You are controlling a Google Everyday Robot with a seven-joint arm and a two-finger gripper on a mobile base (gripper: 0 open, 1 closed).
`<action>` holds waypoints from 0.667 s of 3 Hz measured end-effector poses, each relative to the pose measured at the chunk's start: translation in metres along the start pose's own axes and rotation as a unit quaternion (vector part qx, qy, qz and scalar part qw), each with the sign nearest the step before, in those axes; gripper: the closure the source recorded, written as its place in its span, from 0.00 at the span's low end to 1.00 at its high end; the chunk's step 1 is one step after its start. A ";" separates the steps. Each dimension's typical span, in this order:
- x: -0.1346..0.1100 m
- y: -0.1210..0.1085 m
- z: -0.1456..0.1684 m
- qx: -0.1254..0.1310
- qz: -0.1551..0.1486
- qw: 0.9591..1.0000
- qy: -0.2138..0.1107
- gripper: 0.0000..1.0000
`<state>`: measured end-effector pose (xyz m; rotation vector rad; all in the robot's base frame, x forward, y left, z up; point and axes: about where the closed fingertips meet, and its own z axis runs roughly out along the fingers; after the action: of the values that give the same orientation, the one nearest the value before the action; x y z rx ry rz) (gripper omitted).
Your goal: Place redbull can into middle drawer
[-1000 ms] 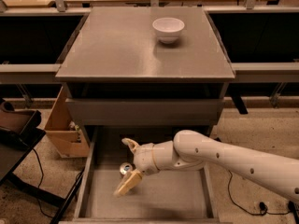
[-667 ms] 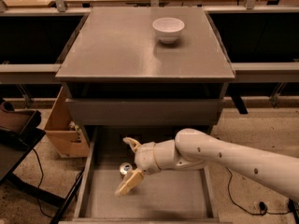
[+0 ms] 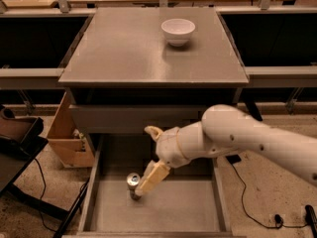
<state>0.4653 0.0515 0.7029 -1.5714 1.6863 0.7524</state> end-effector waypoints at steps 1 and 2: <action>-0.022 -0.009 -0.058 0.000 -0.002 0.998 0.069 0.00; -0.043 -0.011 -0.116 -0.015 0.010 0.987 0.158 0.00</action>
Offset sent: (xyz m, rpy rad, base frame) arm -0.0206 -0.1056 0.1438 -0.4763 0.1847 0.0616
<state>0.4646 -0.0175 0.8061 -1.7711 1.9245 0.5609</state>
